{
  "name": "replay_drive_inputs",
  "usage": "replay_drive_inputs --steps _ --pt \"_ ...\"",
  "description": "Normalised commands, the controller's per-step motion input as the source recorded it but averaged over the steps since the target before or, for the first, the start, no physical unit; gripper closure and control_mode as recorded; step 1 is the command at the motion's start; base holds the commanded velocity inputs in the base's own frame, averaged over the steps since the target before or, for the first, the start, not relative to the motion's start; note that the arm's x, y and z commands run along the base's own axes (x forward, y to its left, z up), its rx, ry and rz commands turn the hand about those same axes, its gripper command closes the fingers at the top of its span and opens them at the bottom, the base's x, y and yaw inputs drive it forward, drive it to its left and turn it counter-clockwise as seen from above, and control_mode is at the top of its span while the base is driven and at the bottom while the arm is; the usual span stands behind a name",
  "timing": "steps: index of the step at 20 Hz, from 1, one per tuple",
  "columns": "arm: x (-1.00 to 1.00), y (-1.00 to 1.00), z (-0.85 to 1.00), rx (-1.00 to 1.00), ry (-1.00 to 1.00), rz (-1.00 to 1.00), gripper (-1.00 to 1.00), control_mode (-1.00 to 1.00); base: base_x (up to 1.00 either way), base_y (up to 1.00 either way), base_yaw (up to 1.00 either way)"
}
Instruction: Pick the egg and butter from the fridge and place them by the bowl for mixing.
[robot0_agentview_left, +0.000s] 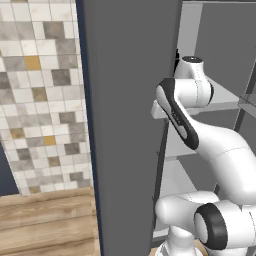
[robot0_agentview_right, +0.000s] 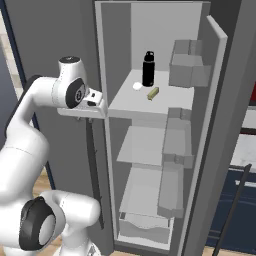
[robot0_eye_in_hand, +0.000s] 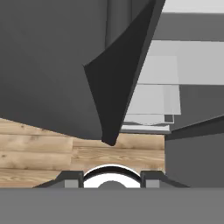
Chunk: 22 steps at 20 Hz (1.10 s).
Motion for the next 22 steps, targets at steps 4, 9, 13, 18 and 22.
replay_drive_inputs --steps 4,9,13,18,22 --pt "-0.02 0.00 0.00 0.00 0.00 0.00 -1.00 -1.00 0.00 0.00 0.00" --pt "-0.09 -0.05 -0.02 0.00 -0.02 0.00 -1.00 -1.00 0.00 0.00 0.00" --pt "-0.15 -0.18 0.00 0.01 -0.32 -0.04 -1.00 -1.00 0.00 0.00 0.00" --pt "-0.09 -0.28 0.09 0.01 -0.30 -0.05 -1.00 -1.00 0.00 0.00 0.00" --pt "-0.01 -0.41 0.15 0.00 -0.12 -0.10 -1.00 -1.00 0.00 0.00 0.00"
